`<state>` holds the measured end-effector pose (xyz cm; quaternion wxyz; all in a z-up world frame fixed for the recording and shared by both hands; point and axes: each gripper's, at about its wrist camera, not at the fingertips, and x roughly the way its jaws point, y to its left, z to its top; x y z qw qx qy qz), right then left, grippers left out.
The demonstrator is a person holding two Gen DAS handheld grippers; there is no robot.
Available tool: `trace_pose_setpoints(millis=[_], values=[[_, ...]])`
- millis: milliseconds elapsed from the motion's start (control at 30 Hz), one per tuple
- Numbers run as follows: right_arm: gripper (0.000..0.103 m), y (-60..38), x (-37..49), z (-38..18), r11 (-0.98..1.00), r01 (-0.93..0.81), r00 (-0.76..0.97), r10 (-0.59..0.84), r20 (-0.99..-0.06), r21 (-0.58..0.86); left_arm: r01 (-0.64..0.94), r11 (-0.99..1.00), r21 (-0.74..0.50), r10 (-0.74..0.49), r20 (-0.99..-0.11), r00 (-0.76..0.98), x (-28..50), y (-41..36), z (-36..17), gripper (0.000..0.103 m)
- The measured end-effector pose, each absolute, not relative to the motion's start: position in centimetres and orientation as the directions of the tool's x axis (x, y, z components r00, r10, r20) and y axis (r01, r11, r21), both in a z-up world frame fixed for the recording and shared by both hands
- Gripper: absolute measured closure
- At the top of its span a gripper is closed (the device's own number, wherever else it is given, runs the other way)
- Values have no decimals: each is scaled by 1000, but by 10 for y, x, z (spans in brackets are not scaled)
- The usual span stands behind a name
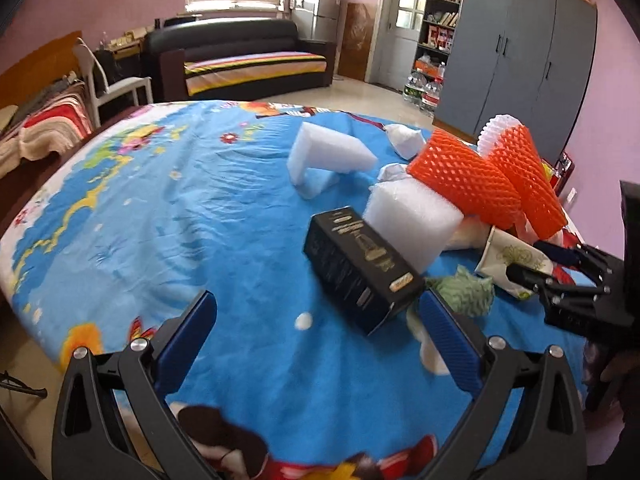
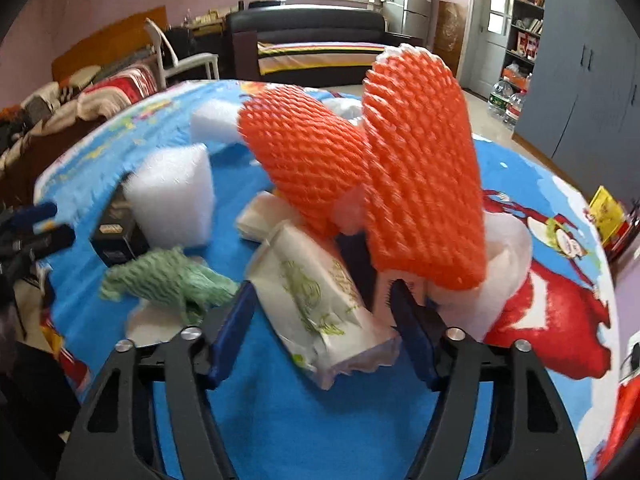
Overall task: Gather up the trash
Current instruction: 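Grasp the black box with the left tool while the right tool grasps the paper cup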
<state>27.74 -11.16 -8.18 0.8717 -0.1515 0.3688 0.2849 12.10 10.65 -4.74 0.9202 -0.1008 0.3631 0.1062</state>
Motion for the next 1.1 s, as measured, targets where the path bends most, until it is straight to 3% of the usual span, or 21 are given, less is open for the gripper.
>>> trace_pose_setpoints(millis=[100,267,333,433,567,767,833,867,900,933,967,1100], values=[[69,-127,277,-80,793,-610,546,404,-734,-17,-265,961,-84,135,-690,711,137,102,-47,5],[71,-142,264,-75,796,-602,581,385,-717,-60,-251,966,-66,130,-716,686,165,93,-53,6],[72,-145,263,-73,804,-592,588,383,-712,-57,-247,968,-46,133,-737,663,176,89,-60,17],[72,-148,262,-70,805,-591,589,392,-707,-45,-212,975,-67,88,-760,644,184,88,-72,26],[72,-145,259,-69,801,-595,594,389,-704,-60,-181,981,-65,73,-743,665,176,88,-67,50],[73,-152,250,-64,800,-595,610,393,-688,-70,-146,987,-73,49,-722,691,153,90,-61,60],[82,-154,246,-60,799,-597,613,401,-680,-67,-142,985,-94,34,-705,708,143,93,-55,61],[97,-155,244,-59,798,-599,613,405,-679,-66,-141,985,-102,31,-694,719,139,93,-51,62],[97,-158,242,-57,801,-595,619,404,-674,-66,-141,984,-105,33,-677,735,136,95,-45,63],[97,-160,241,-55,801,-595,618,408,-672,-61,-138,985,-103,35,-665,746,134,94,-41,94],[97,-161,241,-55,802,-594,618,407,-673,-61,-124,985,-120,16,-652,758,133,96,-37,102],[97,-174,241,-60,812,-583,600,408,-688,-26,-107,973,-203,-51,-645,763,129,99,-32,102]])
